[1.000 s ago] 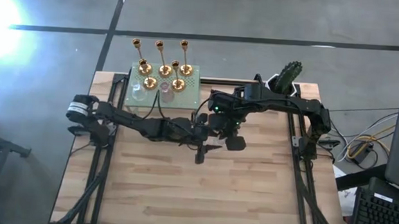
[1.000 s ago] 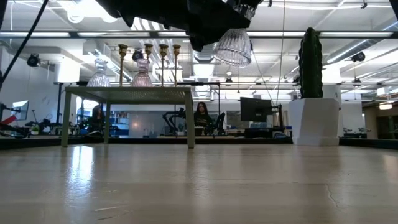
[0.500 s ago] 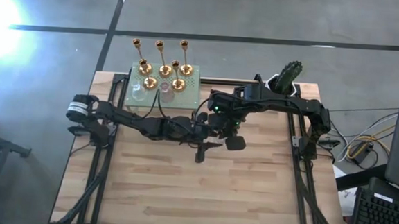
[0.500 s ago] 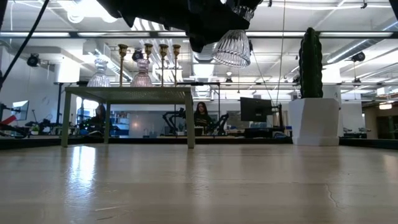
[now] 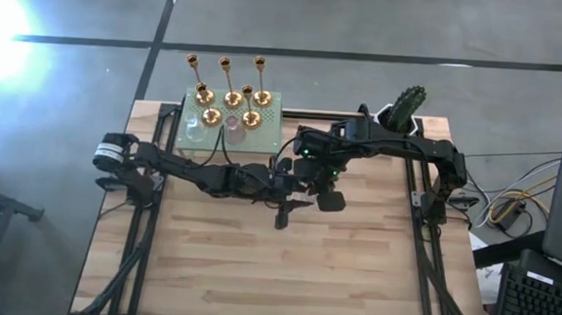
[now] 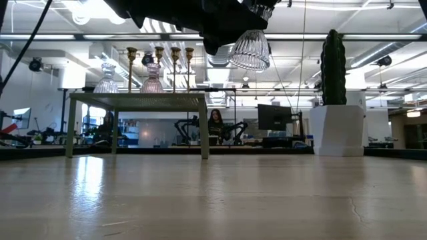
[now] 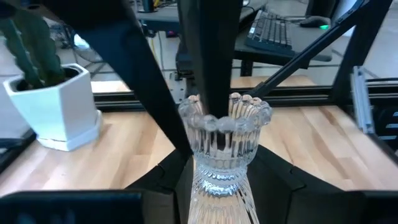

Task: Pick & Place candle stick holders
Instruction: Put the transparent glass candle holder on the shelf

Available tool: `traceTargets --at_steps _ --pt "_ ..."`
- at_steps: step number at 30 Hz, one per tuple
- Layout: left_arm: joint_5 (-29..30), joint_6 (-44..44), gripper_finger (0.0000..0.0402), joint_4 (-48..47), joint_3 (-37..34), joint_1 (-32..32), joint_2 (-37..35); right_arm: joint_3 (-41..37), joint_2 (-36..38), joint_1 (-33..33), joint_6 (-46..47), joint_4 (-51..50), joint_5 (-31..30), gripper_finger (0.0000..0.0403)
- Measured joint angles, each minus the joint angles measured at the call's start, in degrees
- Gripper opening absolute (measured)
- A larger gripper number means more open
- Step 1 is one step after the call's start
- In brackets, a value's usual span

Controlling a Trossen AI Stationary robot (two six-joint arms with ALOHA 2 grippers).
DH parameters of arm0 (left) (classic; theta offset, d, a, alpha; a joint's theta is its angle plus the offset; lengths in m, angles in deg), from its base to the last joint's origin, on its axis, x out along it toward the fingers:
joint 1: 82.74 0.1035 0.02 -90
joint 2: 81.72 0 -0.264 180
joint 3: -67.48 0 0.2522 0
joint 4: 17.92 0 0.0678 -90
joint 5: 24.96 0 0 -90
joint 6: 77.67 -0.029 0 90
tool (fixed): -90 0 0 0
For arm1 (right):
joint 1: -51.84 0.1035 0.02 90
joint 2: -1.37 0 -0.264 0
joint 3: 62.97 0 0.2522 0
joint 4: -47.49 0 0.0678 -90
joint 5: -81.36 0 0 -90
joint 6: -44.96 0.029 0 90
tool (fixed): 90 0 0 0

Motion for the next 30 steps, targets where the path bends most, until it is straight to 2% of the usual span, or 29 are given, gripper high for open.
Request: traceTargets --at_steps 6,10,15,21,25,30 --pt "2.2 -1.0 0.0124 0.4 0.0 0.0 0.0 0.0 0.7 -0.4 2.2 0.5 -0.2 0.0135" --pt "3.5 -1.0 0.0124 -0.1 0.0 0.0 -0.1 0.0 1.6 -1.1 4.6 -1.6 0.1 0.0177" --pt "5.6 -0.4 0.0124 -0.7 -0.2 0.0 -0.7 0.0 3.6 -2.6 7.6 -7.1 0.2 0.0200" --pt "10.5 1.2 0.0124 -2.6 -0.2 -0.6 -2.4 -0.6 9.7 -3.1 11.4 -10.4 0.1 0.0205" --pt "20.1 1.6 0.0124 -3.1 -0.4 -1.9 -3.7 -4.4 16.4 -3.0 13.5 -8.5 -2.2 0.0205" --pt "43.0 1.9 0.0124 -1.8 0.0 -3.2 -4.4 -13.6 26.0 -3.3 17.1 -4.2 -8.2 0.0205"
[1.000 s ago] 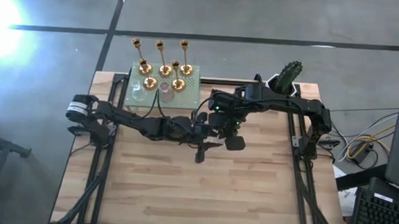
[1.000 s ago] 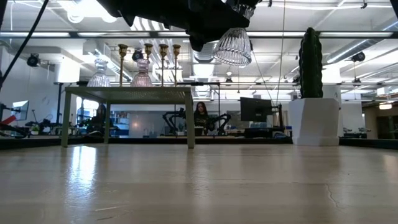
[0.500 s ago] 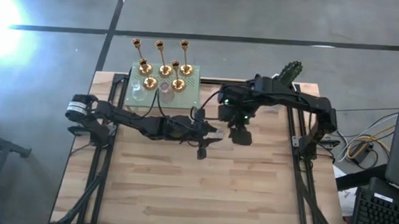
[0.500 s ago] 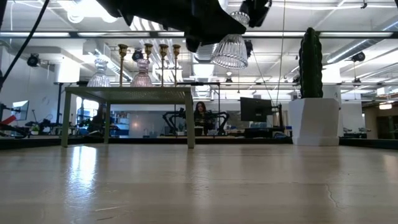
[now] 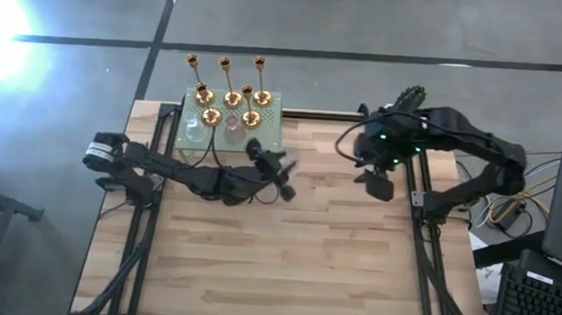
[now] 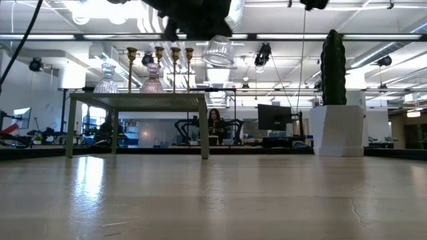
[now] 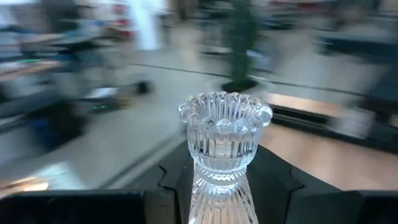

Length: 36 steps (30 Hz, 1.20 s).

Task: Pick & Place candle stick holders
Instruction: Put the transparent glass candle holder on the shelf

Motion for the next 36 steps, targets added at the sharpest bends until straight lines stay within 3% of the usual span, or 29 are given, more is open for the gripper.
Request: traceTargets --at_steps 6,9,16,19,28,36 --pt "16.3 1.6 0.0124 2.9 0.0 1.3 0.6 -10.3 8.3 -0.8 1.9 3.4 -0.9 0.0205" --pt "20.5 4.6 0.0124 3.0 0.0 3.1 1.7 -14.1 10.4 -1.1 2.1 3.5 -0.8 0.0205" --pt "21.0 8.1 0.0124 5.2 0.7 7.7 7.3 -18.8 12.0 -1.4 -0.5 3.4 -0.8 0.0205" --pt "24.0 8.1 0.0124 5.2 1.3 8.8 8.9 -19.7 12.2 -1.4 -0.7 3.3 -0.8 0.0205" --pt "26.5 12.5 0.0124 4.5 1.3 9.8 9.9 -20.2 12.3 -1.4 -2.1 3.0 -0.8 0.0205" --pt "30.1 17.4 0.0124 -1.6 1.0 9.7 9.5 -20.2 12.3 -1.4 -2.3 2.9 -0.8 0.0205"
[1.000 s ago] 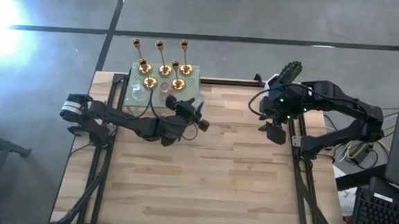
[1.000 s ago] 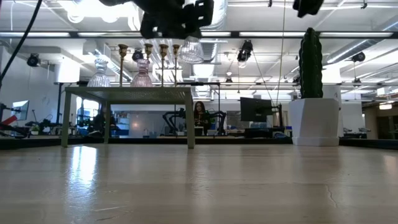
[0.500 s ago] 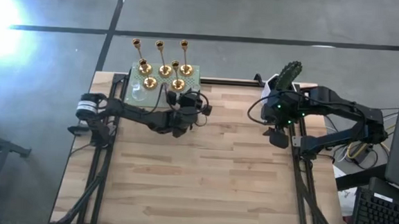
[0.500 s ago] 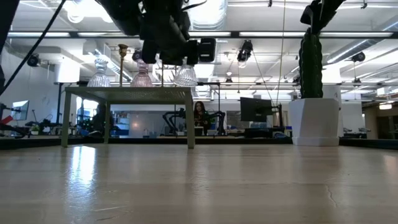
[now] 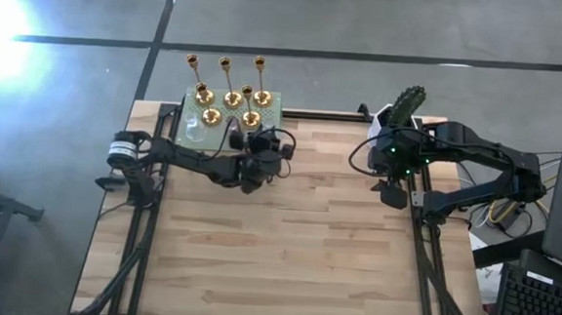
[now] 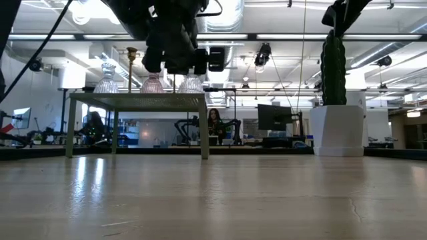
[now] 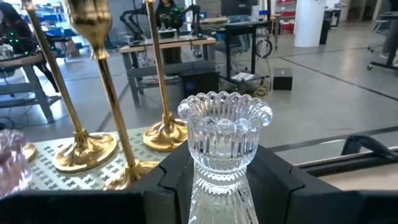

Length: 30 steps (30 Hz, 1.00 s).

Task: Pick & Place candle stick holders
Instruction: Put the transparent glass candle holder on the shelf

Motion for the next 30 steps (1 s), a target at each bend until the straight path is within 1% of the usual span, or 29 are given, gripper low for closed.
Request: traceTargets --at_steps 3,6,18,30 --pt "0.0 3.0 0.0124 -2.9 -0.2 0.0 0.0 0.0 0.0 0.0 0.0 0.0 0.0 0.0205" --pt "-0.1 4.9 0.0124 -3.4 -0.4 0.1 -0.1 0.0 0.0 0.0 0.0 0.0 0.0 0.0205" --pt "-1.3 6.5 0.0124 -3.8 -0.6 0.4 -0.1 0.0 0.0 0.0 -0.2 0.0 0.0 0.0205" --pt "-1.2 10.6 0.0124 -7.9 -0.6 0.4 -0.2 0.0 0.0 0.0 -0.2 -0.8 0.0 0.0205"
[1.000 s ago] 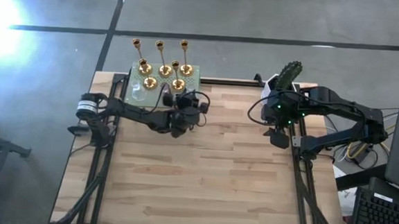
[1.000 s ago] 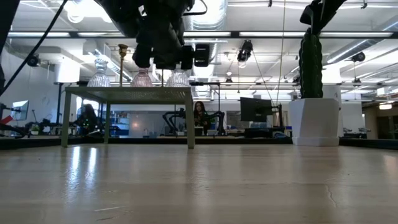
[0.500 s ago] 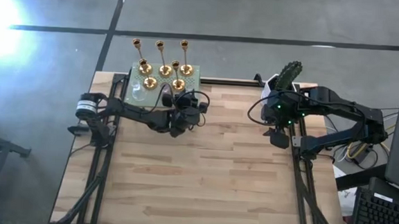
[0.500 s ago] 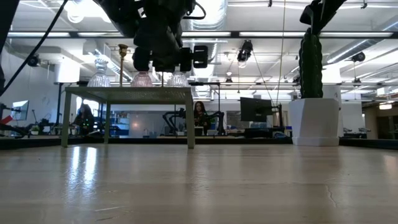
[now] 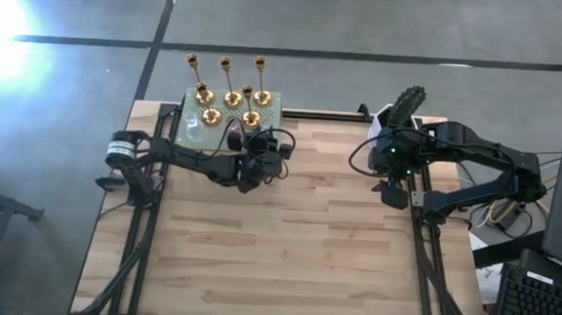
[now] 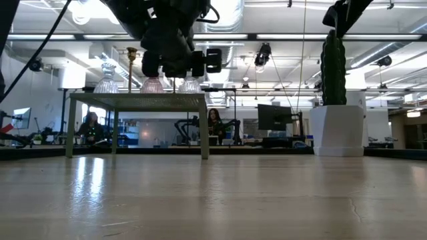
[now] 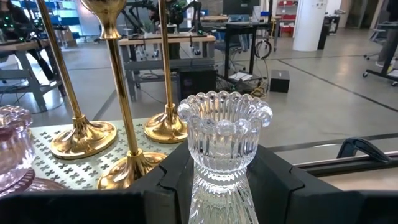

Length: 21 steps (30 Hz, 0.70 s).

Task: Pick & Place candle stick holders
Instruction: Put the transparent glass candle holder on the shelf

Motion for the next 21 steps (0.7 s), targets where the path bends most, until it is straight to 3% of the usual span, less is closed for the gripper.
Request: traceTargets --at_steps 6,13,21 --pt "0.2 0.6 0.0124 -0.8 0.0 0.0 0.0 0.0 0.0 0.0 0.1 0.0 0.0 0.0205" --pt "0.0 0.2 0.0174 -1.3 -0.1 0.0 0.0 0.0 0.0 0.0 0.2 0.0 0.0 0.0205" --pt "-0.9 -0.8 0.0181 -1.4 -0.2 -0.3 -0.8 0.0 0.0 0.0 0.0 0.0 0.0 0.0205"
